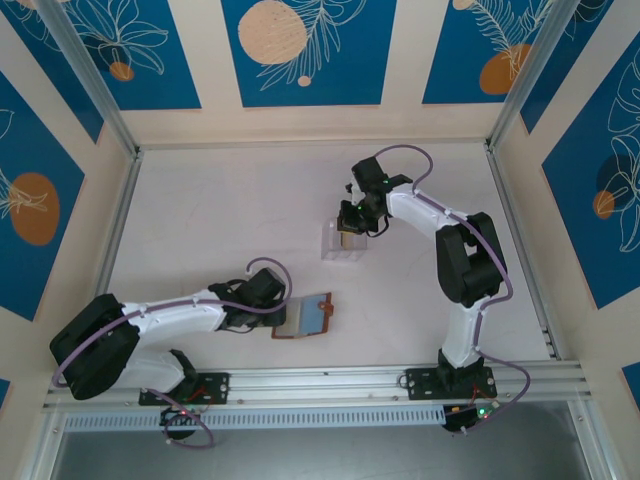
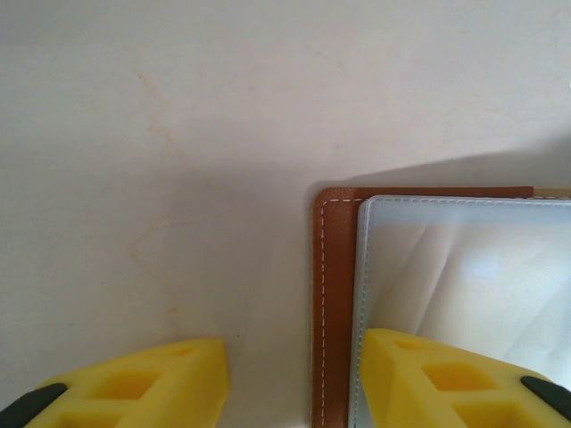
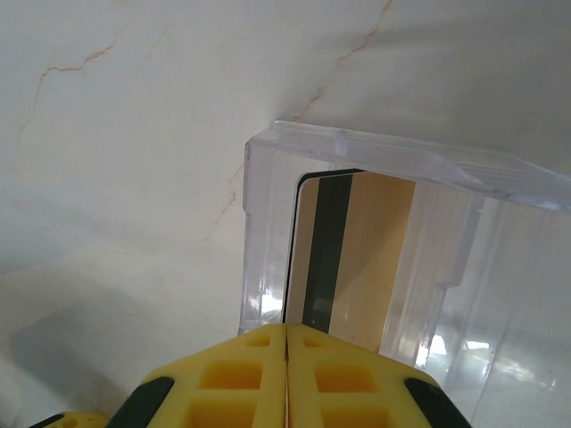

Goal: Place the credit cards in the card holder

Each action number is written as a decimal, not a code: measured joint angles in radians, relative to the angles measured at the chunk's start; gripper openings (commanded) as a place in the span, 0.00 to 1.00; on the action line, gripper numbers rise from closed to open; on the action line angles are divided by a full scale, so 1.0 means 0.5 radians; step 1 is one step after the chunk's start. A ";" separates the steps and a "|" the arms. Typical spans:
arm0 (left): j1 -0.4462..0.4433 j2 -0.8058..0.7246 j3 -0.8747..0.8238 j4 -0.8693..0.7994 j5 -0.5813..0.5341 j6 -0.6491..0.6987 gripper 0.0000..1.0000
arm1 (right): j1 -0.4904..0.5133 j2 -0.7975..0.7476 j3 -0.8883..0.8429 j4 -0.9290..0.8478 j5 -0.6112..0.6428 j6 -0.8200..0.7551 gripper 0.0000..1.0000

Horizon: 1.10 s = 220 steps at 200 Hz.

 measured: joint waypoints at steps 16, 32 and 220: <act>0.000 0.001 0.000 0.000 0.000 -0.001 0.46 | 0.011 -0.008 0.004 -0.014 0.050 -0.005 0.10; 0.000 0.003 0.002 0.001 0.000 -0.001 0.46 | 0.014 -0.020 0.011 -0.037 0.101 -0.005 0.10; 0.000 0.027 0.018 -0.008 -0.005 -0.006 0.46 | 0.005 -0.018 0.037 -0.235 0.386 -0.018 0.16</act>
